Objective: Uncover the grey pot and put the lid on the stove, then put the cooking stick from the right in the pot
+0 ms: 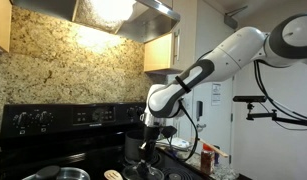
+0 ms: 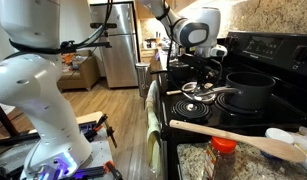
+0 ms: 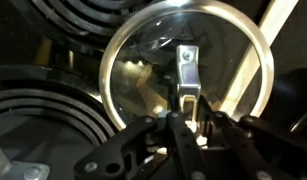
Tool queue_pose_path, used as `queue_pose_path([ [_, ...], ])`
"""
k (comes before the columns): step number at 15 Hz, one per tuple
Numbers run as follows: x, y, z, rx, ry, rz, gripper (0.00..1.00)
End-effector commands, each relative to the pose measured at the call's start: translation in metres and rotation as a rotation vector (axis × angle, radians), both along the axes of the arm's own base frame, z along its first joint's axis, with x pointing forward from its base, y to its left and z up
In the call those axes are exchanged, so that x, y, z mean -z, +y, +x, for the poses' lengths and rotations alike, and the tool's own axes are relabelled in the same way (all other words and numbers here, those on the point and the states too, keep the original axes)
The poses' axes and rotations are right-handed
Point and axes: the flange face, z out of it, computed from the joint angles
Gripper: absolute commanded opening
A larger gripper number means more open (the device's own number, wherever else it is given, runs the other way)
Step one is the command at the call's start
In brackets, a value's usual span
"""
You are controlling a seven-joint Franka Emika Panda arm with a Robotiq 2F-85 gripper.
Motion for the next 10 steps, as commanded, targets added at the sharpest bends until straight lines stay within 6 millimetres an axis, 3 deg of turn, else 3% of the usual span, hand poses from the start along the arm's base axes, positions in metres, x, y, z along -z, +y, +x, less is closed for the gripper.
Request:
queue_pose_path([
  [1,-0.004,-0.004,-0.006,0.073,-0.002,-0.014,0.12],
  [10,0.002,-0.024,-0.013,0.252,0.054,-0.084,0.12],
])
